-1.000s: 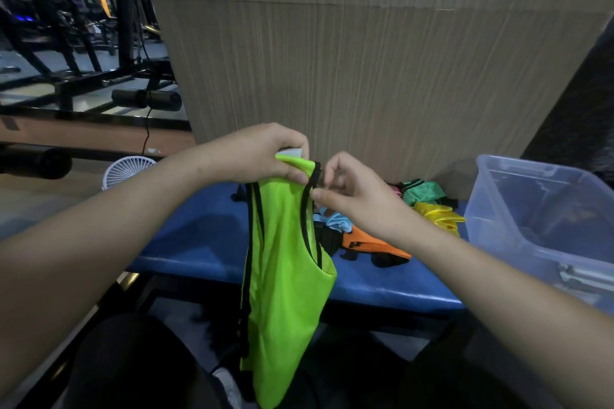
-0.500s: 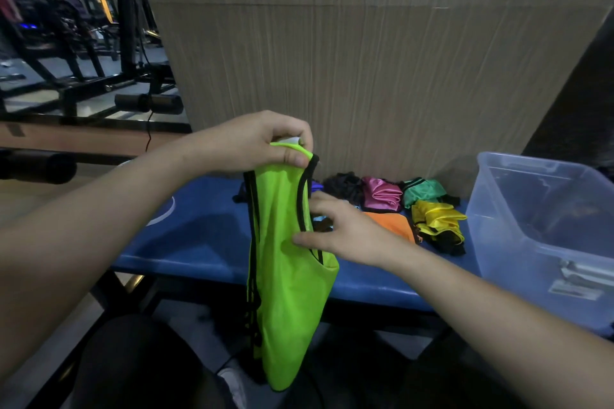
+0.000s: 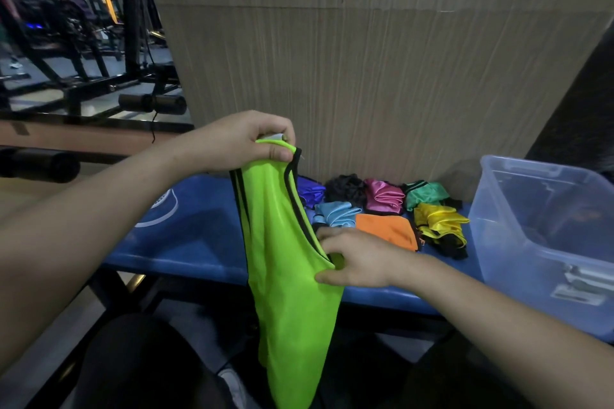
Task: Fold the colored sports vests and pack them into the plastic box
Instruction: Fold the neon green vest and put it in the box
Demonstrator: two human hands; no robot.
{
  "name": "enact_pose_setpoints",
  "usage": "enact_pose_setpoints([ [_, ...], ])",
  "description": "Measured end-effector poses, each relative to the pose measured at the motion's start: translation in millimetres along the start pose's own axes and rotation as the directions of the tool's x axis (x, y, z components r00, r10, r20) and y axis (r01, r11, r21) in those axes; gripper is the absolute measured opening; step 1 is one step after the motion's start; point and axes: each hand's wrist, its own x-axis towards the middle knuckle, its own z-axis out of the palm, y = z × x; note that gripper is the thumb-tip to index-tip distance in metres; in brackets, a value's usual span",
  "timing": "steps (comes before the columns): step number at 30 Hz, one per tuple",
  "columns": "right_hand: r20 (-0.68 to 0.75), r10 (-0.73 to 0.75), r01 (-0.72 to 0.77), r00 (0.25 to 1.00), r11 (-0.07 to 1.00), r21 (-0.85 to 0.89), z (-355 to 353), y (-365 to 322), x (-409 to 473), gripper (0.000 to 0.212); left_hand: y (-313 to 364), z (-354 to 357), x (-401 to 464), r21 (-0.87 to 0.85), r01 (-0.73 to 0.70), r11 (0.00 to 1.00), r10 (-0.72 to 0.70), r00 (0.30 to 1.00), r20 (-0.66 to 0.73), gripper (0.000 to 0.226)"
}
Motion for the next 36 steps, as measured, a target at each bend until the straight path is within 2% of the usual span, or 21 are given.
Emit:
enact_pose_setpoints([
  [2,0.024,-0.035,0.036,0.999,0.999,-0.04,-3.3,0.2,-6.3,0.034,-4.9,0.4,-2.0,0.012,0.016,1.0,-0.016,1.0,0.005,0.007],
  [6,0.042,-0.024,0.018,0.999,0.989,0.149,-12.6,1.3,-17.5,0.018,-10.4,-1.2,-7.2,0.016,0.014,1.0,-0.014,1.0,0.005,0.008],
  [8,0.057,-0.011,0.002,0.998,0.986,0.167,-10.8,-1.0,-19.9,0.018,-12.4,-1.4,-7.8,0.02,0.018,1.0,-0.019,1.0,0.007,0.008],
  [11,0.116,0.025,-0.027,0.993,0.999,0.018,-0.6,-2.0,-20.8,0.039,-15.2,-2.6,-8.3,0.021,0.038,0.999,-0.038,0.999,0.005,0.008],
  [13,0.157,0.117,-0.104,0.981,0.991,-0.084,1.1,1.4,-21.7,0.032,-15.6,-4.1,-9.5,0.007,0.031,0.999,-0.031,0.999,0.005,0.01],
  [16,0.142,0.188,-0.18,0.972,0.981,-0.068,-3.2,2.3,-24.4,0.029,-14.8,-5.4,-13.8,0.003,0.024,1.0,-0.024,1.0,-0.001,0.012],
  [20,0.035,0.18,-0.178,0.983,0.982,-0.068,-8.7,2.0,-32.0,0.036,-18.9,-6.2,-17.5,0.009,0.033,0.999,-0.033,0.999,-0.002,0.011],
  [24,0.004,0.153,-0.147,0.988,0.953,-0.263,-19.7,2.8,-39.2,0.036,-19.5,-6.4,-17.5,0.023,0.044,0.999,-0.044,0.999,0.011,0.012],
  [26,0.013,0.101,-0.093,0.995,0.95,-0.299,-23.5,6.7,-41.6,0.039,-19.3,-3.9,-16.4,0.024,0.046,0.999,-0.047,0.998,0.033,0.012],
  [28,0.009,0.065,-0.061,0.998,0.968,-0.242,-25.7,8.6,-43.2,0.039,-19.0,-0.3,-14.9,0.02,0.045,0.999,-0.046,0.997,0.057,0.011],
  [31,0.005,0.061,-0.06,0.998,0.99,-0.128,-23.8,10.8,-41.0,0.05,-15.2,-1.0,-12.3,0.033,0.036,0.999,-0.038,0.998,0.055,0.012],
  [34,-0.068,0.034,-0.032,0.997,0.999,0.026,-22.1,12.8,-39.1,0.039,-11.7,-7.8,-9.8,0.052,0.045,0.998,-0.046,0.999,0.014,0.01],
  [36,-0.123,0.023,-0.023,0.992,1.0,0.006,-23.9,14.3,-40.2,0.036,-12.1,-11.6,-8.9,0.065,0.059,0.996,-0.059,0.998,0.004,0.008],
])
